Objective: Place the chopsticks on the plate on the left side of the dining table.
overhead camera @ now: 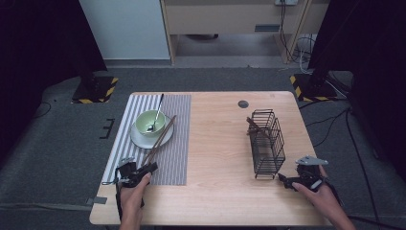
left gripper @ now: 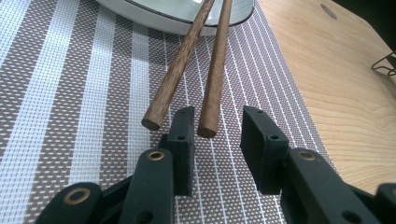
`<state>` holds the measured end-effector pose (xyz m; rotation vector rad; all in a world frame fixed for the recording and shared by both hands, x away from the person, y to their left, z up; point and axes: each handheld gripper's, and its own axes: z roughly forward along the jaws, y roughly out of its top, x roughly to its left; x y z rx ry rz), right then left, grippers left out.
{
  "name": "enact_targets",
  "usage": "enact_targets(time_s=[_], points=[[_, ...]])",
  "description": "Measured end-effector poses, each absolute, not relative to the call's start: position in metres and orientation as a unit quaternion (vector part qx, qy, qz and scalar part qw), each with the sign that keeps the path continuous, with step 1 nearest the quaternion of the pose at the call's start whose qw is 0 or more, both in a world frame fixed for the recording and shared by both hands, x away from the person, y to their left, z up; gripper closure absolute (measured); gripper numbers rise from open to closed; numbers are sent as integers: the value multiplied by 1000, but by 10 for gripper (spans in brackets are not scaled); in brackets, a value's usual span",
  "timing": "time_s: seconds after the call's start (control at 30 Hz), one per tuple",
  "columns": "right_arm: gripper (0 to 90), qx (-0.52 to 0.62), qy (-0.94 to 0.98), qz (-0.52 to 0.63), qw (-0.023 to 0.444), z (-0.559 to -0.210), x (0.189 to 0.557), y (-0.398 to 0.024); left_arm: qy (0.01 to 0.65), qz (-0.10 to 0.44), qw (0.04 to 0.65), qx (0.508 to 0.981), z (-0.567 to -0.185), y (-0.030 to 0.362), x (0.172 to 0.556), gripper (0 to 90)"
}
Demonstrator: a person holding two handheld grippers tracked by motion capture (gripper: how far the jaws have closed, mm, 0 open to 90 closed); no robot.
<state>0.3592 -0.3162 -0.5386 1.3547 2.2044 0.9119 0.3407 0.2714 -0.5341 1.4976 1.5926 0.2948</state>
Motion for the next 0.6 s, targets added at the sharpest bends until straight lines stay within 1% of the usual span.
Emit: enact_targets(time_s=[0.27, 0.47, 0.6], points=[[4, 484, 788, 326, 198, -539, 359, -316, 637, 130, 442, 618, -530, 273, 333, 632], [4, 484, 788, 326, 198, -539, 359, -316, 629, 137, 439, 627, -528, 275, 329, 595], [4, 484, 788, 326, 198, -539, 359, -316, 622, 138, 437, 635, -528, 274, 329, 549]])
